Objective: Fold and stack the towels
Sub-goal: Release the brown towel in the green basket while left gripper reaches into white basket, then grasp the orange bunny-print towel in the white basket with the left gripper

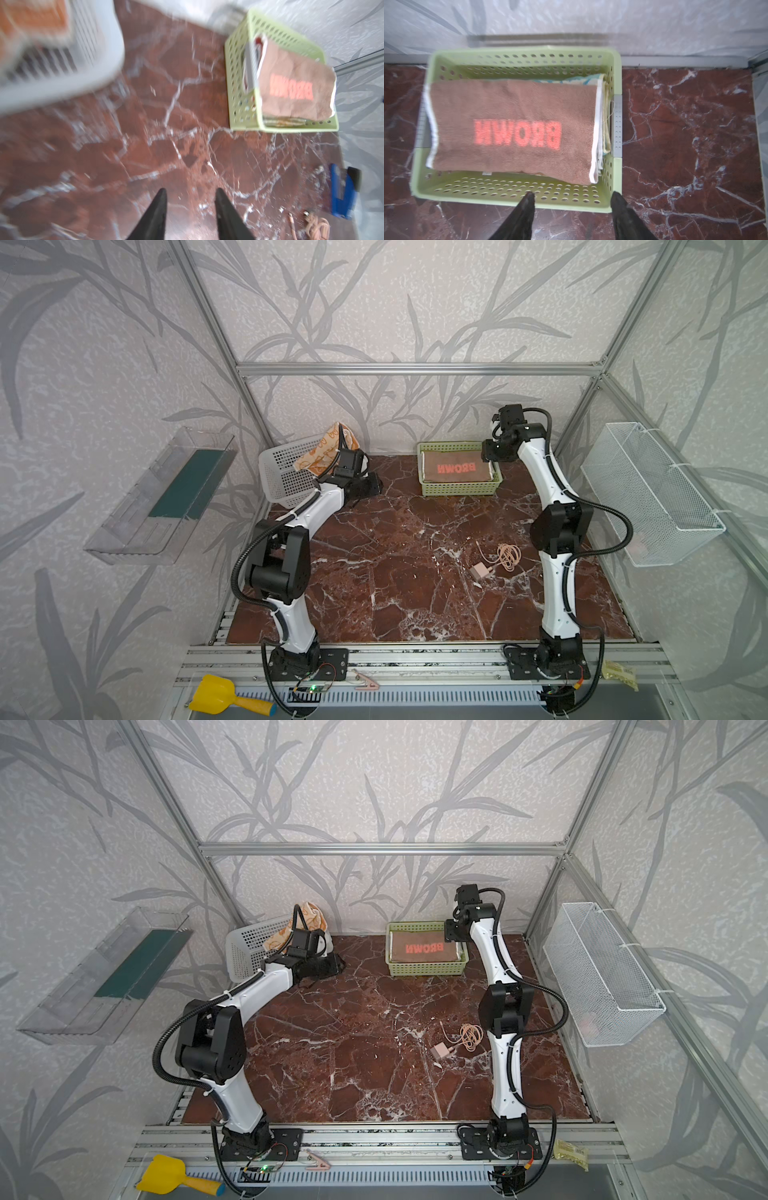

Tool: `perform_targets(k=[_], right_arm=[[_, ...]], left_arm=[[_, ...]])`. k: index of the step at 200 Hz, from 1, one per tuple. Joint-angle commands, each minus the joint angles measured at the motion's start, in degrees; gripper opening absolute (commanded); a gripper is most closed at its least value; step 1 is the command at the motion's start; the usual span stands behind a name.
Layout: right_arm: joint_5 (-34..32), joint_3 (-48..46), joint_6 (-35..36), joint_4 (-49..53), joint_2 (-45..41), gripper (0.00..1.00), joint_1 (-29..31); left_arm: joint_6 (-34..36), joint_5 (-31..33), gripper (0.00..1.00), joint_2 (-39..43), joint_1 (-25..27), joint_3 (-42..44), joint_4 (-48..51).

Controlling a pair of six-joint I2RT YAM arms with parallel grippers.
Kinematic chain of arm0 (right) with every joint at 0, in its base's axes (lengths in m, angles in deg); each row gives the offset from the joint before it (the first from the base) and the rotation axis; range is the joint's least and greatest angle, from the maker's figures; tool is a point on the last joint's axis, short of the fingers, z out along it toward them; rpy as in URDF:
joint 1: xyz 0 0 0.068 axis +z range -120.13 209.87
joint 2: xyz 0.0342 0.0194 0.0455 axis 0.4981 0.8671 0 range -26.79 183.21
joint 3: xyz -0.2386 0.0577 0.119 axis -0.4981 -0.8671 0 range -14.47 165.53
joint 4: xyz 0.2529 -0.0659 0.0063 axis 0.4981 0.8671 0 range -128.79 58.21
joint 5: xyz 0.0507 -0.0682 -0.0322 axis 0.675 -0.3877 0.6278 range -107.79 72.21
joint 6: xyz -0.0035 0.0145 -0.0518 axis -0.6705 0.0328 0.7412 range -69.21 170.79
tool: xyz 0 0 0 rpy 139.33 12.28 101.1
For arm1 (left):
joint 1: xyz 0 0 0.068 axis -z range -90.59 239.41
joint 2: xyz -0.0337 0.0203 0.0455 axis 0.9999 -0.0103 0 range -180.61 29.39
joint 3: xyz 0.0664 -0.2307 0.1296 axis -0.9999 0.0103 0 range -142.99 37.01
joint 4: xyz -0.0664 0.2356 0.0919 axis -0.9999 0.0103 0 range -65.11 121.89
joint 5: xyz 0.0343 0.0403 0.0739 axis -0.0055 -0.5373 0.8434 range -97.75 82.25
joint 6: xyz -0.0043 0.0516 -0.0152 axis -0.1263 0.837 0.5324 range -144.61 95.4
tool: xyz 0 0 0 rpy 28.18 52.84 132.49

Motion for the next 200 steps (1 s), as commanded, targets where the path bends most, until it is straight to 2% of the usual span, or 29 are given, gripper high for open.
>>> perform_targets(k=[1, 34, 49, 65, 88, 100, 119, 154, 200], right_arm=[[1.42, -6.46, -0.08, -6.85, -6.93, 0.59, 2.80], [2.86, -22.97, -2.83, -18.81, -15.41, 0.59, 7.62], [3.89, -32.12, -3.50, -26.76, -18.96, 0.59, 10.25], [4.53, -37.05, -4.37, -30.71, -20.59, 0.59, 12.57], [4.26, -39.14, -5.09, -31.63, -20.04, 0.59, 14.52], [4.00, -40.14, -5.72, -32.37, -19.40, 0.59, 14.97], [3.96, -41.26, -7.02, -33.03, -18.05, 0.59, 15.03], [5.01, -43.03, -8.26, -33.59, -17.15, 0.59, 15.15], [5.78, -44.09, -8.96, -33.89, -17.09, 0.59, 15.81]], left_arm=[[5.24, 11.37, 0.53, -2.66, -4.05, -8.44, 8.68], [5.13, 12.22, 0.63, -14.07, -10.94, -26.87, 17.53], [6.11, 12.00, 0.65, -19.89, -12.93, -34.79, 20.11], [8.24, 12.18, 0.67, -27.20, -14.45, -44.94, 24.33], [9.56, 5.31, 0.69, -38.41, -15.24, -61.02, 29.34], [8.71, 0.93, 0.69, -41.83, -15.07, -65.74, 29.07], [8.10, -1.87, 0.69, -41.88, -14.47, -64.56, 24.42], [7.44, -3.42, 0.69, -36.12, -13.18, -52.60, 12.38], [8.58, -2.75, 0.69, -35.32, -10.78, -50.94, 10.86]])
